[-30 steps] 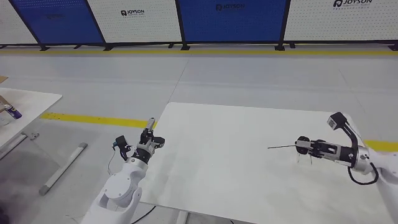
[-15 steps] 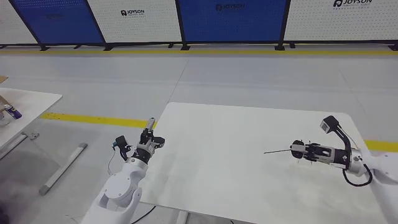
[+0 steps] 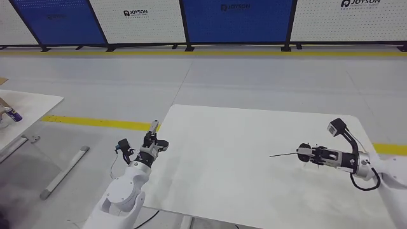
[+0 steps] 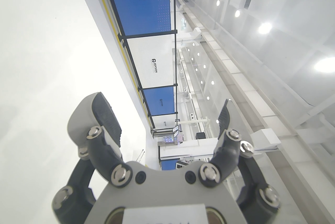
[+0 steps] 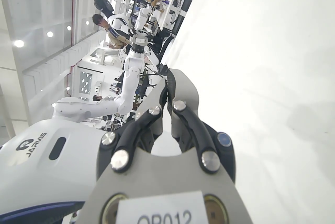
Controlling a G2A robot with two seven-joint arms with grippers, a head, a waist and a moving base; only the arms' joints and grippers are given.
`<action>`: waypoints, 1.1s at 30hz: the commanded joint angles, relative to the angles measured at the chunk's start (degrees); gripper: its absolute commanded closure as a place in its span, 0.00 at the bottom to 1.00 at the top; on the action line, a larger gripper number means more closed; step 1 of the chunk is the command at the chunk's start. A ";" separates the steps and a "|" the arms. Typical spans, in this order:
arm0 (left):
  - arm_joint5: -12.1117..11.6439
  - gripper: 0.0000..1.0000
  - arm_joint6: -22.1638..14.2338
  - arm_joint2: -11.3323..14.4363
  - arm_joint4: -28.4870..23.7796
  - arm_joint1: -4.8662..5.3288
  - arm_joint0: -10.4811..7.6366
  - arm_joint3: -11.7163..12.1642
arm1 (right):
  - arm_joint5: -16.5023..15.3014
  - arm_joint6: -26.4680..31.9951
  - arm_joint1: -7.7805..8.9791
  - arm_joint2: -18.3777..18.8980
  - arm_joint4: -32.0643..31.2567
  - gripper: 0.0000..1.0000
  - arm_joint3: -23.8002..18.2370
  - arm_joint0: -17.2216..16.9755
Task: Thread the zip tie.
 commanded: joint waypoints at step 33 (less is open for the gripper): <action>0.00 0.00 0.00 0.00 0.00 0.00 0.00 0.00 | -0.03 -10.72 -1.31 2.96 -17.88 1.00 -19.94 -5.63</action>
